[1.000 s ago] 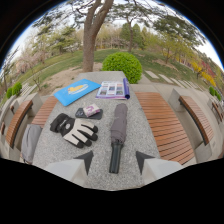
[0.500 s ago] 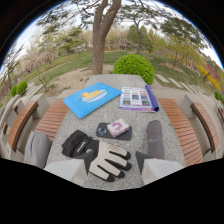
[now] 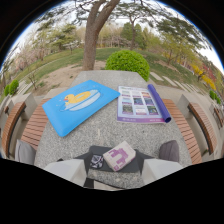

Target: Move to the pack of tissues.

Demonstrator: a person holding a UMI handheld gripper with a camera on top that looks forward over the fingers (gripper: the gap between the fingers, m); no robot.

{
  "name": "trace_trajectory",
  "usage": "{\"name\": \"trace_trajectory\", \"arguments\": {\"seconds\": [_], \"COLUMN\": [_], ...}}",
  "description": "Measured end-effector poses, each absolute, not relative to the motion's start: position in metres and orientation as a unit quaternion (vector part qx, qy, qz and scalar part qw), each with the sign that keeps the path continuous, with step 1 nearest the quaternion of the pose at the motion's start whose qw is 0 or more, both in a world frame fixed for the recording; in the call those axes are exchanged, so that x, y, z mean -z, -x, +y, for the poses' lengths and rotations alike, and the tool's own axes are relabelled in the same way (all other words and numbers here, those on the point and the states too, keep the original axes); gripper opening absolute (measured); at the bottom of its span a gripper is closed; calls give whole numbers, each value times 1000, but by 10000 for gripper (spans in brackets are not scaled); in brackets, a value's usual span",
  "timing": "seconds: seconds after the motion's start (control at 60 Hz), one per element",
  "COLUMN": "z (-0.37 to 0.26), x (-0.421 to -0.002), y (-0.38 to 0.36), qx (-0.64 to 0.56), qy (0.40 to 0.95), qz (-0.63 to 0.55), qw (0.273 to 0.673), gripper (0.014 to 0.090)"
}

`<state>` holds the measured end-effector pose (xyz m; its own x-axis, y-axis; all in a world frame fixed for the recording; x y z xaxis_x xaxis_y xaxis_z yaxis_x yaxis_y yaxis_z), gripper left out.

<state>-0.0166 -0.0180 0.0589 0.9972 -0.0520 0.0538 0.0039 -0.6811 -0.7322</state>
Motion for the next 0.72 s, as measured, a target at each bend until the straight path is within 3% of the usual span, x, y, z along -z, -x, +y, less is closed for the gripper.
{"name": "trace_trajectory", "arguments": {"seconds": [0.717], "z": [9], "x": [-35], "y": [18], "qx": [21], "qy": [923], "qz": [3], "qw": [384], "gripper": [846]}}
